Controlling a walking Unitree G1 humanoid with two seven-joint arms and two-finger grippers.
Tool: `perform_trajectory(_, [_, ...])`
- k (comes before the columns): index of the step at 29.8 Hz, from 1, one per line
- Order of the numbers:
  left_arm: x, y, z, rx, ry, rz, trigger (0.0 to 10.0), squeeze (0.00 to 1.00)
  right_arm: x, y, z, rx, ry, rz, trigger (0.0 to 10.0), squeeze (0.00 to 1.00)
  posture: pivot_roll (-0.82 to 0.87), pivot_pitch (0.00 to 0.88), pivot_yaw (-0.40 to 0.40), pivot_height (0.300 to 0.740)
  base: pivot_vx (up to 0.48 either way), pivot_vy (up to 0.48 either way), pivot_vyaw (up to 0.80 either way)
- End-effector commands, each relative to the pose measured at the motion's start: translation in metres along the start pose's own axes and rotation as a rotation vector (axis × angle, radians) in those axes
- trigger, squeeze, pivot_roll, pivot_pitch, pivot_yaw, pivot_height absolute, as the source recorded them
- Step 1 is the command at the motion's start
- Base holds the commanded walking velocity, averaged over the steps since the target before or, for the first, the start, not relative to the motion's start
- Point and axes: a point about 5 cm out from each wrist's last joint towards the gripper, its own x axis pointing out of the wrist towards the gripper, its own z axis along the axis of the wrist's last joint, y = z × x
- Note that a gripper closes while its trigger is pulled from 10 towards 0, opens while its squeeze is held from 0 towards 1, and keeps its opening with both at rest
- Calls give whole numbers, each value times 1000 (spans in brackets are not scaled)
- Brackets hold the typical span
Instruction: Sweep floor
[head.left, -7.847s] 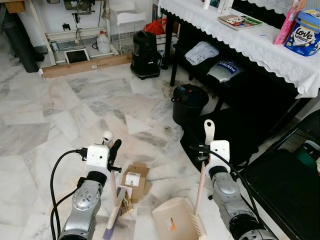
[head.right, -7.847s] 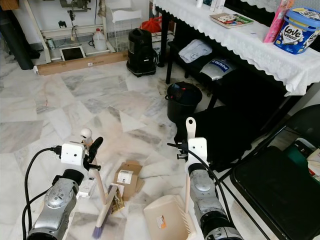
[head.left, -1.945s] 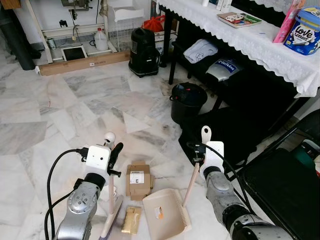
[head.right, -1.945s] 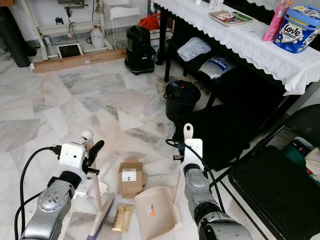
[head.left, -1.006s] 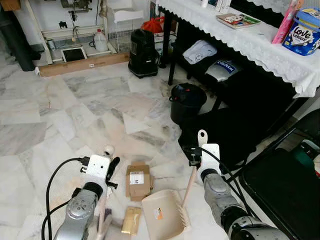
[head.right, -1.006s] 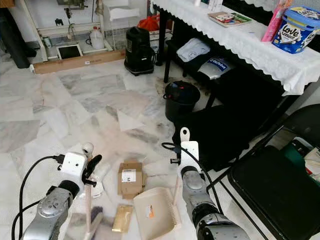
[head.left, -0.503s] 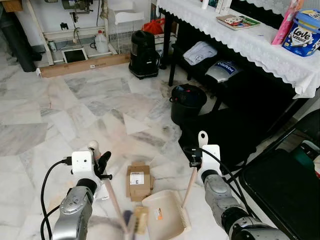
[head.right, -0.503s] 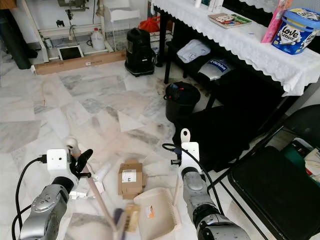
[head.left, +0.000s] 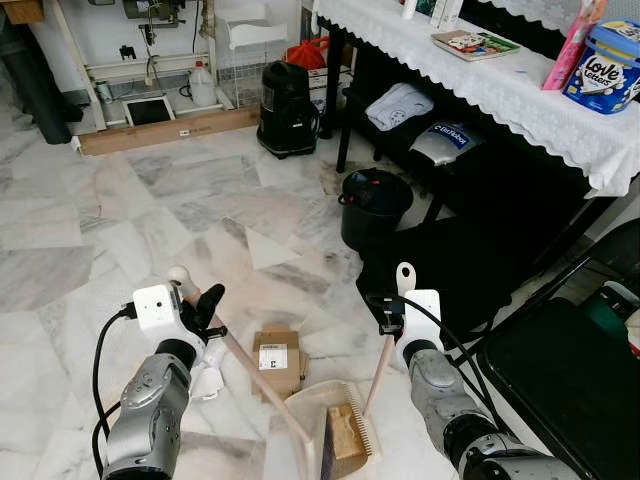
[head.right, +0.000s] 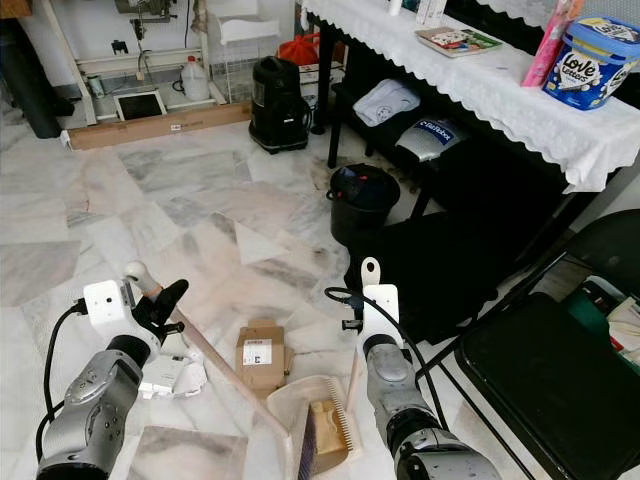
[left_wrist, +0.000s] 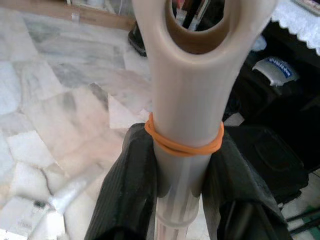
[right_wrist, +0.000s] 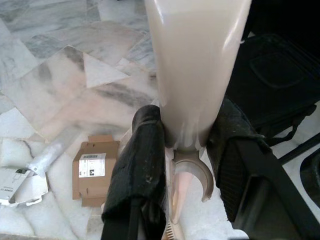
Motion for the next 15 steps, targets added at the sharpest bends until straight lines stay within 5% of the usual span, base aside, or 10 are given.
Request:
perform_trajectory(1, [1,-4,18,24,-90,-15,10000,0,-5,0,-19,1,92,6,10000,0,108,37,-81,740,0,0,0])
perform_trajectory(8, [1,-10,39,123,-218,-41,10000,0,0,-2,-4,9,37,-6,10000,0,119,0,-67,740,0,0,0])
perform_trajectory(15, [4,-10,41,161,-247,-43,10000,0,10,-2,38,56,-128,-18,10000,0,105,0,-55,740,0,0,0])
